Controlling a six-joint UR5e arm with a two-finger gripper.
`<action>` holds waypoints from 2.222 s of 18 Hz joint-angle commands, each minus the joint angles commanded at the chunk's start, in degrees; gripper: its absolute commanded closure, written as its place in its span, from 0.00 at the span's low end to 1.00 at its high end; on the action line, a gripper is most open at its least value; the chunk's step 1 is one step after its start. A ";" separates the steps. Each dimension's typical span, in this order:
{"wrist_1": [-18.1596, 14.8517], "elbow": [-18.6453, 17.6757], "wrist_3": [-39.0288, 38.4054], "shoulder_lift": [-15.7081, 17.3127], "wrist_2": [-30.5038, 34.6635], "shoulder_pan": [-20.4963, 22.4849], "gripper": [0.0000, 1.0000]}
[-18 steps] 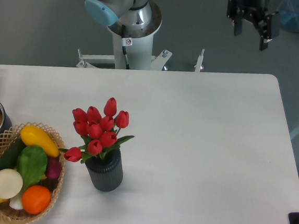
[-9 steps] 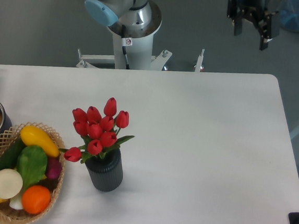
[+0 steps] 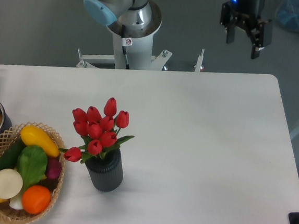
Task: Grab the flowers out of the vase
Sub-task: 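Move the open gripper down toward the red tulip stems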
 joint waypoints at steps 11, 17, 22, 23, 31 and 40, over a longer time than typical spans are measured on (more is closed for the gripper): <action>-1.05 -1.76 -8.25 0.26 -9.50 -0.18 0.00; -0.70 -1.93 -19.32 -0.79 -15.39 -3.69 0.00; -0.35 -3.24 -23.83 -1.76 -18.57 -9.30 0.00; -0.09 -5.17 -23.48 -1.32 -18.74 -9.84 0.00; 0.00 -6.68 -21.63 -2.89 -20.49 -15.29 0.00; 2.29 -6.24 -9.15 -10.10 -29.18 -15.38 0.00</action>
